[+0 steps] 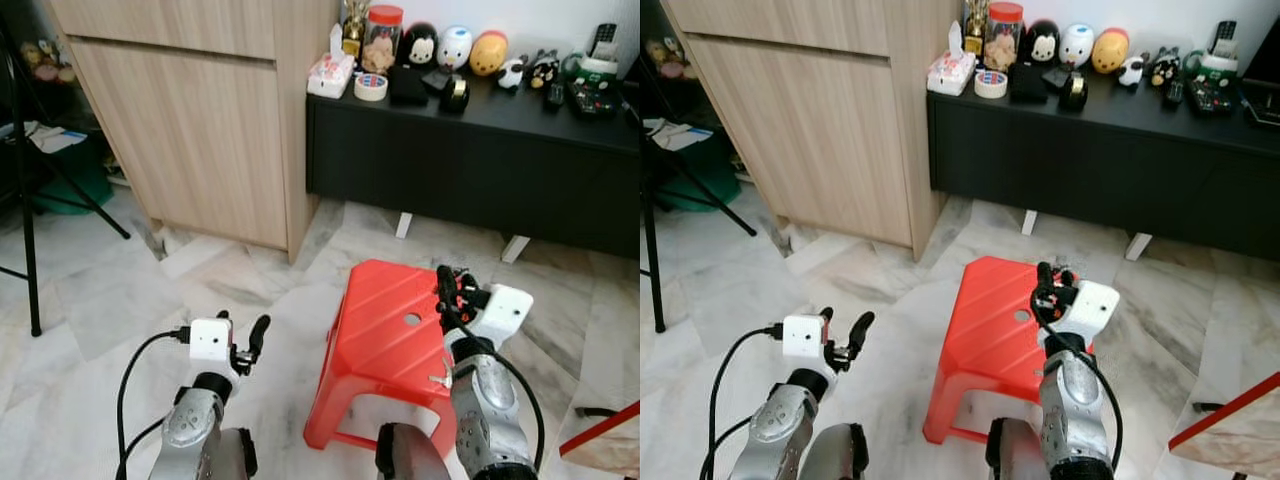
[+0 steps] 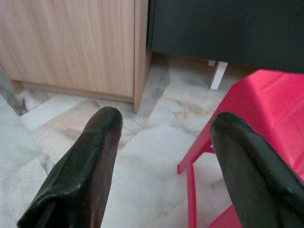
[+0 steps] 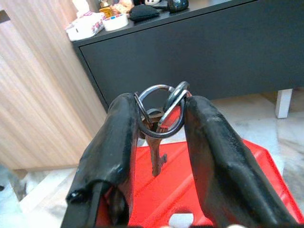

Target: Hang keys on a hook

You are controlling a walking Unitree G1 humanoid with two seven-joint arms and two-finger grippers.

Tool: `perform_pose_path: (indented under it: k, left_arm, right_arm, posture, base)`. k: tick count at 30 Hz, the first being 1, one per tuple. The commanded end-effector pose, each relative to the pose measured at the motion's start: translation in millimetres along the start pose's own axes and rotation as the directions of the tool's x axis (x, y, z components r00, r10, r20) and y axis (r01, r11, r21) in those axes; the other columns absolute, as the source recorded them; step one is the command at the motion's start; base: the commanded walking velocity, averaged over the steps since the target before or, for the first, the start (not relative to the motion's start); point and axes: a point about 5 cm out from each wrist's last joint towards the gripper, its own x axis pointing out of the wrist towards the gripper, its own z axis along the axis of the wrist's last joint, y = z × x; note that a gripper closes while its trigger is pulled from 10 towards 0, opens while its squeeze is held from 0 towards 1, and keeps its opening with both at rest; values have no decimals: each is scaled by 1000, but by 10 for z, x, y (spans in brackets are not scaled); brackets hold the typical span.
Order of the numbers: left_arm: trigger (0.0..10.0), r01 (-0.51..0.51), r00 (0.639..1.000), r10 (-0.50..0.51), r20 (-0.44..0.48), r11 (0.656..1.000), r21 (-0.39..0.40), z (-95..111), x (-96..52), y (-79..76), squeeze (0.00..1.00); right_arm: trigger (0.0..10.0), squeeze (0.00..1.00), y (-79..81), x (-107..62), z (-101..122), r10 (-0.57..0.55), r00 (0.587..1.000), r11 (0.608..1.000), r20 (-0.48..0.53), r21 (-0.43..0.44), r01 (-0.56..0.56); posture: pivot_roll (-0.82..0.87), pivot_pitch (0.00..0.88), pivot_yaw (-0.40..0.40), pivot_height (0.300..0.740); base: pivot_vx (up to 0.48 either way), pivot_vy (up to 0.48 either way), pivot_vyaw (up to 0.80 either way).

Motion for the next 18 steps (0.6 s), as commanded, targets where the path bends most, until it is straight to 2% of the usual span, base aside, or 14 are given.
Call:
perform_pose_path:
  k: [1,6,18]
  left_arm:
    - [10000,1,1000,-1,3,1000,6,1,7,-12,0]
    - [10000,5,1000,-5,6,1000,5,0,14,-22,0]
    - [10000,4,1000,-5,5,1000,6,-8,19,-24,0]
  right_arm:
    - [10000,0,-53,-14,38,-31,999,999,19,11,31]
    - [10000,0,-74,-42,37,-60,997,998,39,-24,61]
    - [10000,0,-61,-40,21,-60,998,998,30,-21,61]
  posture:
    - [40,39,-66,589]
    - [38,38,-65,618]
    - [41,32,-66,698]
  base:
    - [0,0,0]
    - [0,0,0]
    - [0,0,0]
